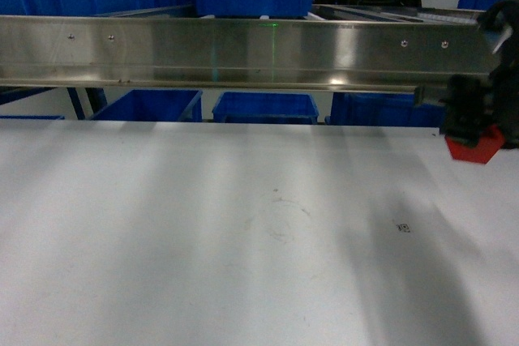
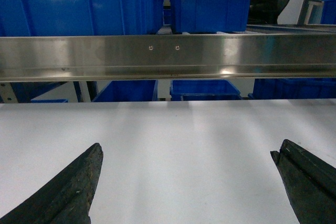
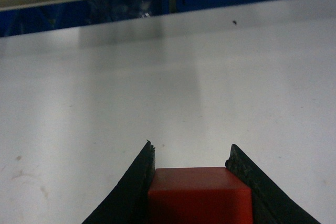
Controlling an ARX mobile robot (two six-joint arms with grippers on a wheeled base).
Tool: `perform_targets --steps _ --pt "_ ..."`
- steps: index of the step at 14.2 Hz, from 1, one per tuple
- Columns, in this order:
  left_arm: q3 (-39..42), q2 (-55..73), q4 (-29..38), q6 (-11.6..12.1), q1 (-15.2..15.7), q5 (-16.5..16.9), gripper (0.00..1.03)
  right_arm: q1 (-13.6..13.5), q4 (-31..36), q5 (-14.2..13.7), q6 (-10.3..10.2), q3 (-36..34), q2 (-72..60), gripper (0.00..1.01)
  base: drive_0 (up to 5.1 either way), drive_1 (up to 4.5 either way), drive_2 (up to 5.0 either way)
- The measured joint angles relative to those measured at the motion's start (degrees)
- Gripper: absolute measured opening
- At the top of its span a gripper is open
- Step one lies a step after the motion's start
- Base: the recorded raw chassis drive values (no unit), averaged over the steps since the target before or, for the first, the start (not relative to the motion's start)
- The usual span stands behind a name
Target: Place magnetic block on left shelf second layer
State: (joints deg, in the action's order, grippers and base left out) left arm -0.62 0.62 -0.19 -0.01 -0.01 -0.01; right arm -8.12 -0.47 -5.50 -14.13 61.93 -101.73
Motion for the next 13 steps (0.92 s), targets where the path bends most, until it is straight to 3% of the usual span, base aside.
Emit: perform_targets --steps 4,7,13 --pt "0.00 0.00 0.00 0.00 0.00 0.00 0.98 4.52 -9.55 6.99 6.88 -14.10 16.52 0.34 0.0 0.00 0.0" --pt "0.00 0.00 0.00 0.02 0.00 0.00 0.98 5.18 -10.88 7.52 11.30 -16.13 27.76 0.34 0.0 0.00 0.0" --pt "0.00 0.00 0.00 0.00 0.00 0.00 0.98 5.11 -18.91 8.81 12.07 -18.43 35.30 0.33 0.0 0.00 0.0"
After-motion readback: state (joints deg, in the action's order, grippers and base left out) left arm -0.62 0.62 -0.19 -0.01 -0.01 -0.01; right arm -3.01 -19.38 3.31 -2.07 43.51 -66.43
